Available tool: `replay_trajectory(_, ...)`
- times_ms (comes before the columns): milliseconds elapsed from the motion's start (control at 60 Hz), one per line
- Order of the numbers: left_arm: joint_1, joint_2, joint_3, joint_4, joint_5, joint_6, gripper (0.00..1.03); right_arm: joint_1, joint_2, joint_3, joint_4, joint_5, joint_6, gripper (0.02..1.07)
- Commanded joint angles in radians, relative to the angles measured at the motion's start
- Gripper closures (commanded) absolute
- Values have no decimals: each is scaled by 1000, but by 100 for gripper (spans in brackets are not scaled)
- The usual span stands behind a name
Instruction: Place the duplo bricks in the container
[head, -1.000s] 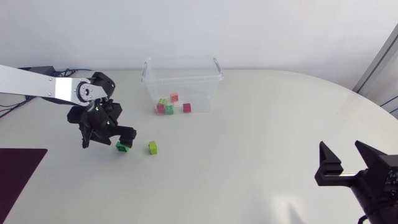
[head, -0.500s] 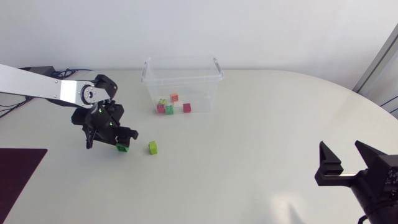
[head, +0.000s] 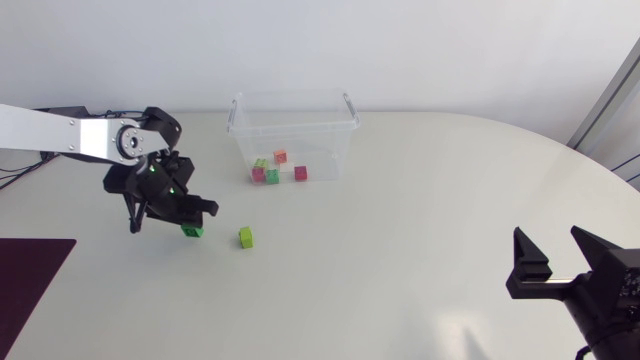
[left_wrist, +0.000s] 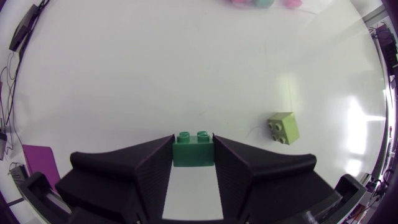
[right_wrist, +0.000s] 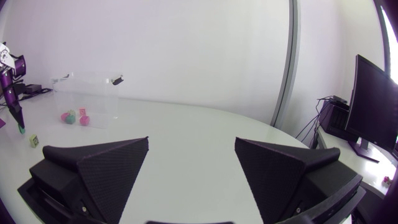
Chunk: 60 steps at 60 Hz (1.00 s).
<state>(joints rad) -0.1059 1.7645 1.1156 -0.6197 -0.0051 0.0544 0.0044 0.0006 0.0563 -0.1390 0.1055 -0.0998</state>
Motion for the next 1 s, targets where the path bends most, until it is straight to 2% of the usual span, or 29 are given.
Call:
replay_trajectory(0,6,-82,75,-25,7,21,81,-6,-5,-6,-27,8,22,7)
replay_trajectory(150,2,-120,187,-52,31,24,81,-6,-5,-6,-27,8,22,7)
replay_trajectory(383,-34,-129,359,-35,57,19,81,-6,-5,-6,-27,8,22,7)
replay_trajectory(550,-60,-97,435,31,85,-10,81,-6,-5,-6,-27,8,22,6)
replay_trajectory(983,-117,18,507,258,97,-53,81,-6,-5,-6,-27,8,22,7)
